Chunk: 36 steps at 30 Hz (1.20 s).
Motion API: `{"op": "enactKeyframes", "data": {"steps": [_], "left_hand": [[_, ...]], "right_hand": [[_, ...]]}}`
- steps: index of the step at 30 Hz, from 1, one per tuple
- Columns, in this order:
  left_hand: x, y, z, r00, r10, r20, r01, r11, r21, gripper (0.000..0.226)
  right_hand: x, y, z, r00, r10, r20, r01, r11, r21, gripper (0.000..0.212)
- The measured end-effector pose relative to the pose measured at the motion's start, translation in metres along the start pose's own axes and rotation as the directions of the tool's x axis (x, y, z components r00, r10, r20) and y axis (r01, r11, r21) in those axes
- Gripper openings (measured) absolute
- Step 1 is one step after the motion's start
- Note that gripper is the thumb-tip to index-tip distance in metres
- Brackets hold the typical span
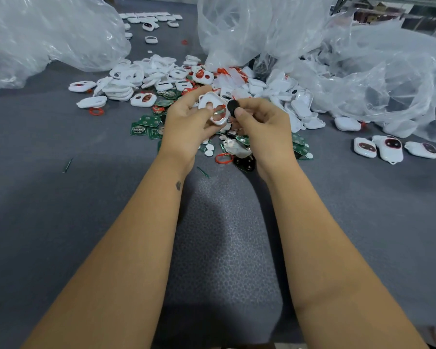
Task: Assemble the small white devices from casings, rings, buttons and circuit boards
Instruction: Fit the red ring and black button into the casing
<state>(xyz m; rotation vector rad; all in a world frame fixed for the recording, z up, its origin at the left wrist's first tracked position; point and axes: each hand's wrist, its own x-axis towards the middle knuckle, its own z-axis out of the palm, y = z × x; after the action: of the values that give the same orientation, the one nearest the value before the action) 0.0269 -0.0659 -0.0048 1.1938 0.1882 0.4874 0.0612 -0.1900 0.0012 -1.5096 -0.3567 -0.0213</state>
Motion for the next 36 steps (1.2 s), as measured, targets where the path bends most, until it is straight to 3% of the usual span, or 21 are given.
{"op": "enactKeyframes", "data": {"steps": [5, 20, 27, 36], "left_hand": [[-0.0006, -0.0011, 0.0007, 1.0, 0.008, 0.023, -0.008, 1.0, 0.017, 0.035], [-0.001, -0.0019, -0.0015, 0.999, 0.03, 0.033, -0.032, 0.997, 0.076, 0.034], [-0.0013, -0.0034, -0.0008, 0.998, 0.028, 0.059, -0.033, 0.994, 0.101, 0.036], [-0.004, -0.0033, 0.0006, 0.995, 0.041, 0.092, -0.051, 0.993, 0.11, 0.023]], "right_hand": [[-0.0024, -0.0013, -0.0022, 0.991, -0.126, 0.041, 0.127, 0.991, -0.035, 0.026], [-0.0008, -0.0002, -0.0001, 1.0, -0.004, 0.02, 0.003, 0.999, 0.041, 0.024], [0.0003, 0.0018, 0.0002, 1.0, -0.027, 0.002, 0.027, 1.0, 0.012, 0.022], [-0.0004, -0.0001, -0.0022, 1.0, -0.008, 0.011, 0.007, 0.998, 0.064, 0.023]]}}
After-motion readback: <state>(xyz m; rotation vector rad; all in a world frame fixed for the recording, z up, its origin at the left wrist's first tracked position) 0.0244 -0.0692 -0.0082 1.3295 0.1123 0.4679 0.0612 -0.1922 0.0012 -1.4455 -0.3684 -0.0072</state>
